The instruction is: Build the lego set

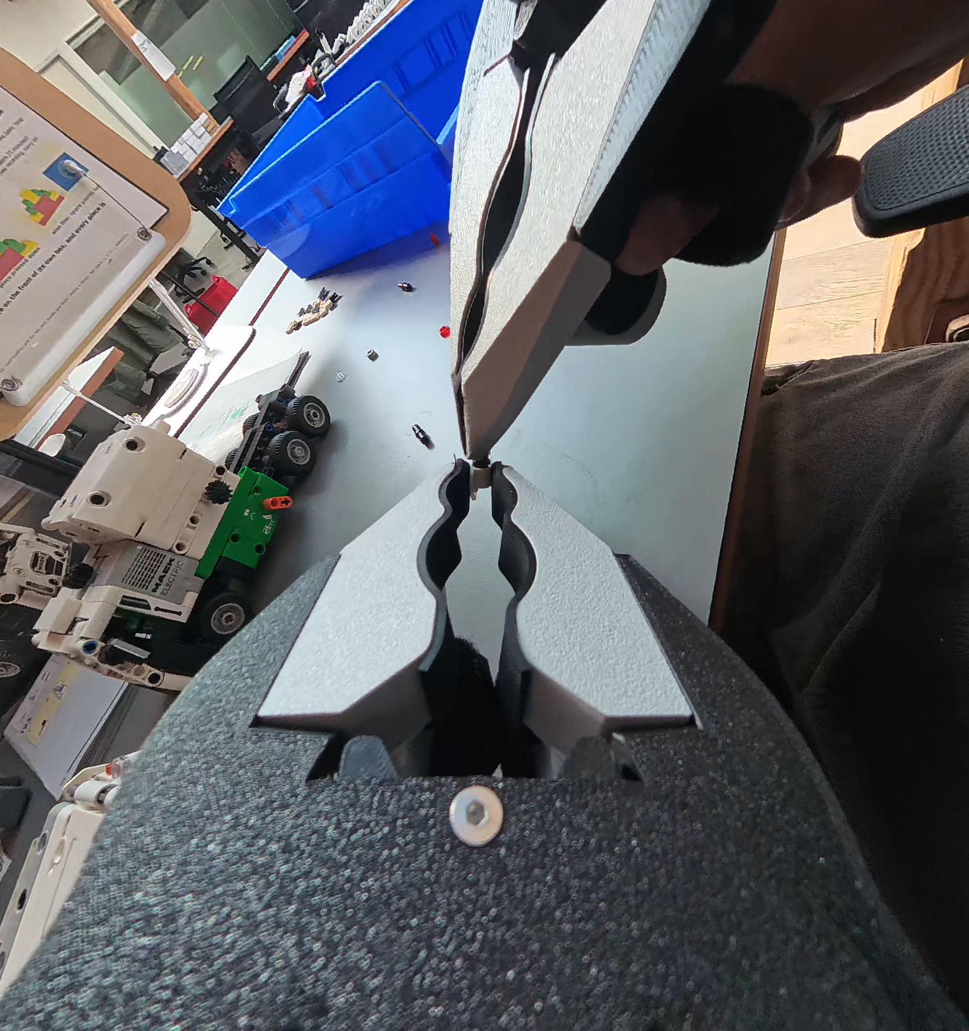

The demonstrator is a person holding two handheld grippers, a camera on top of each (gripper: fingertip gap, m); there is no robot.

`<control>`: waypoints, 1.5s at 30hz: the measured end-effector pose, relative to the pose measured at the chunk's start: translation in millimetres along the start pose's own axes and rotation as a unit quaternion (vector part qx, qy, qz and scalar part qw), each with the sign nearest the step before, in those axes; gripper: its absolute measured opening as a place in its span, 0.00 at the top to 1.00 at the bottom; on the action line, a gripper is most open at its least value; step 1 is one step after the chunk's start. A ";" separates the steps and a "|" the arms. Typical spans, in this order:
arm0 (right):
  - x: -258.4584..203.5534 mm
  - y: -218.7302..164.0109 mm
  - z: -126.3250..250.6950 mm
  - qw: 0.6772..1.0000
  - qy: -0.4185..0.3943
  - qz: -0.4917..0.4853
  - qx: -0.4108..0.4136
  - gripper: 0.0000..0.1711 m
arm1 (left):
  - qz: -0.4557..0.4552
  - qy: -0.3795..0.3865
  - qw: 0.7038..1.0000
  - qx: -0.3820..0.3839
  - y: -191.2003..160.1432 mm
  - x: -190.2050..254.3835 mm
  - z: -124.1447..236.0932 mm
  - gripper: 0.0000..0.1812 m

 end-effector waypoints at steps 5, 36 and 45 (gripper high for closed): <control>1.4 3.3 3.4 0.998 0.036 -0.042 0.035 0.98 | 0.013 -0.001 1.000 0.019 2.1 -2.6 2.8 0.97; 133.3 -15.5 -38.8 0.935 0.208 0.260 -0.123 0.97 | 0.092 0.005 0.994 0.058 -2.2 -25.4 15.9 0.97; 141.8 0.8 33.8 0.866 0.099 0.181 -0.455 0.98 | 0.068 0.007 0.996 0.052 -1.8 -20.3 14.3 0.97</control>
Point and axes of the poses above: each gripper's, where its closed fingertips meet, z back along the fingers, y out of its top, x = y × z across the jaws, the point moved 6 cm from there along z, back along the fingers, and after that the axes turned 2 degrees about -x, right-handed, at the moved point
